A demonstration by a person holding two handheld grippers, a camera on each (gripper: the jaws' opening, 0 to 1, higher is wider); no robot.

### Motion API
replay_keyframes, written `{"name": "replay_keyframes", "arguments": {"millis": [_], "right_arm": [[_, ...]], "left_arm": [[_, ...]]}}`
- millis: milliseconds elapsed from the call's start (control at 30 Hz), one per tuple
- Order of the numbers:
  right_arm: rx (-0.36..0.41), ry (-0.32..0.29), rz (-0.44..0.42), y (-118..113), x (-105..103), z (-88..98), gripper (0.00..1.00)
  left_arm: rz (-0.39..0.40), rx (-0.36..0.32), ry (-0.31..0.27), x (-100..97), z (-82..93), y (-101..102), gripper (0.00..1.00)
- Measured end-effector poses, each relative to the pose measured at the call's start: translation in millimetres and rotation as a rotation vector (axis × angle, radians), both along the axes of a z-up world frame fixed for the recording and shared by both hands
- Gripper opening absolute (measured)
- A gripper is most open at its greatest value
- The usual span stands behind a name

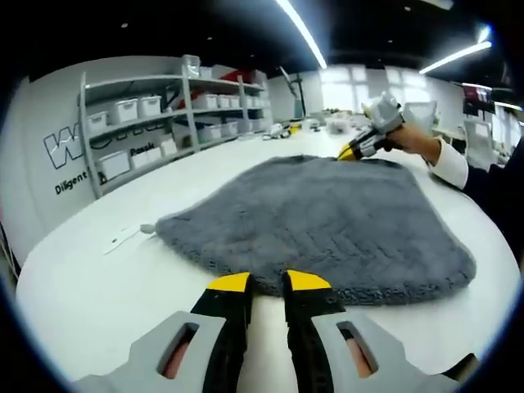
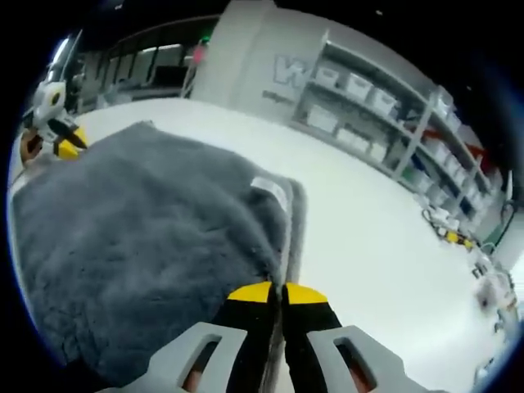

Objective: Open the folded towel by lifting each exposed corner and separating the folded layers until the towel lies flat within the target outline without major curled edges

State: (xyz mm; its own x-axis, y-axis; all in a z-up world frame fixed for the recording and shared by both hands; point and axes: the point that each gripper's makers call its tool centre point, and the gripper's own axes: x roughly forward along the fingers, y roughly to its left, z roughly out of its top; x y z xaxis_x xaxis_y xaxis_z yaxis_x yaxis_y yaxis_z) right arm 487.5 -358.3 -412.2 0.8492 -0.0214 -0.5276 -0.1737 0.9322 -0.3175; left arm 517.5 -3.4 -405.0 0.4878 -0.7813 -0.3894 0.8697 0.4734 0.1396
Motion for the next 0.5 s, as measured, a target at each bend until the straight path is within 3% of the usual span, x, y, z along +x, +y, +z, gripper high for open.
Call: {"name": "replay_keyframes", "arguments": {"millis": [200, 367, 500], "right_arm": [[-0.012, -0.019, 0.002, -4, 1, 3.0, 0.00], [0.210, -0.073, -0.002, -1, 3, 9.9, 0.00], [0.260, -0.100, 0.005, 0, 4, 14.3, 0.02]], "left_arm": [[0.007, 0.007, -0.024, -0.4, 1.0, -9, 0.15], [0.015, 0.002, -0.020, -1.3, 0.5, -9, 0.15], [0.018, -0.004, -0.016, -2.6, -0.1, -8, 0.15]]}}
